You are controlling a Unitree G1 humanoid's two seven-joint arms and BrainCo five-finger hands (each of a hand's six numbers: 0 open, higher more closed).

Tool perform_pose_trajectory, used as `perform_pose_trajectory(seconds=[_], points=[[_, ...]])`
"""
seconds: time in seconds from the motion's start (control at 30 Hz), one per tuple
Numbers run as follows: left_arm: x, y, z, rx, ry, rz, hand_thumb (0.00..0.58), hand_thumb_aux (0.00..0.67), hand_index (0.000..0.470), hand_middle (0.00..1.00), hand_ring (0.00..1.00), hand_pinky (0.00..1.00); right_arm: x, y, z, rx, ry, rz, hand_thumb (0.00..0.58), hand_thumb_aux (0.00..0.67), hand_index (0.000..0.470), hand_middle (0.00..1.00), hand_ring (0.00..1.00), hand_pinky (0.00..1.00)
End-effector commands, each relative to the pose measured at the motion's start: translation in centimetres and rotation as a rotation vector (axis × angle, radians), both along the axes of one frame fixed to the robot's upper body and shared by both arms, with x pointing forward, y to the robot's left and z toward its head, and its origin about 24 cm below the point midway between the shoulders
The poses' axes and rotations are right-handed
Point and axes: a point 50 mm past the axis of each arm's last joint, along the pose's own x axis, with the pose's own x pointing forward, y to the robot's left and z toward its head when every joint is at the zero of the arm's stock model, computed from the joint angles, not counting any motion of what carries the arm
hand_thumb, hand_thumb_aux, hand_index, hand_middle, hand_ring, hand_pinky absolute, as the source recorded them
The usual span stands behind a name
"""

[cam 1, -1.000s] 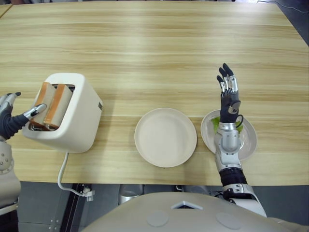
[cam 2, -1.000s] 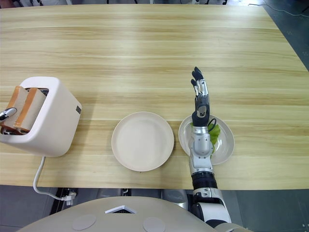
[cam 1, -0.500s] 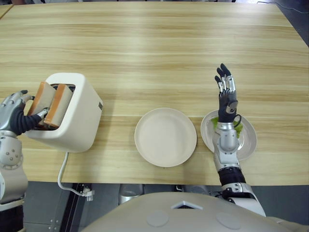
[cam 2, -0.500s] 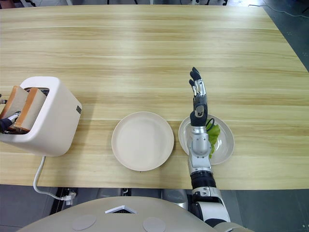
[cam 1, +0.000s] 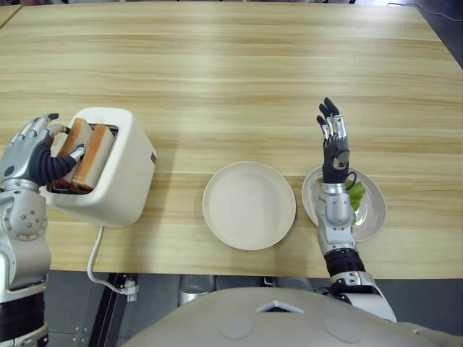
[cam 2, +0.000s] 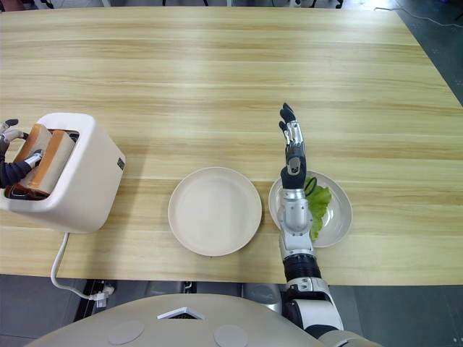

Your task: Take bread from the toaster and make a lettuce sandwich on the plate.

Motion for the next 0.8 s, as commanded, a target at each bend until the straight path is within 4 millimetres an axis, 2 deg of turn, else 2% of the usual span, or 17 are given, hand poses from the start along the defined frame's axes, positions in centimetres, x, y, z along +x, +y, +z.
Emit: perform_pose_trajectory(seconds=[0.03, 0.27, 0.53, 0.63, 0.8], points=[[0.2, 0.1, -0.6, -0.008, 0.033, -0.015, 0.58, 0.67, 0.46, 0.0, 0.0, 0.0, 0.0, 0.2, -0.2, -0.001, 0.007, -0.002, 0.0, 0.0, 0.0, 0.0, 0.0, 0.0], [0.1, 0.2, -1.3, -0.024, 0.051, -0.009, 0.58, 0.67, 0.46, 0.0, 0.0, 0.0, 0.1, 0.1, -0.2, -0.003, 0.008, -0.007, 0.0, 0.0, 0.0, 0.0, 0.0, 0.0], [0.7, -0.4, -0.7, -0.012, -0.014, -0.039, 0.58, 0.67, 0.46, 0.0, 0.0, 0.0, 0.3, 0.1, -0.3, -0.004, 0.01, -0.007, 0.0, 0.0, 0.0, 0.0, 0.0, 0.0], [1.0, -1.1, 0.5, -0.011, -0.095, -0.068, 0.58, 0.67, 0.46, 0.0, 0.0, 0.0, 0.4, 0.2, -0.3, -0.005, 0.009, -0.005, 0.0, 0.0, 0.0, 0.0, 0.0, 0.0], [0.8, -1.8, 5.0, 0.014, -0.345, -0.079, 0.58, 0.67, 0.46, 0.0, 0.0, 0.0, 0.6, 0.0, -0.1, -0.01, 0.004, -0.006, 0.0, 0.0, 0.0, 0.0, 0.0, 0.0]])
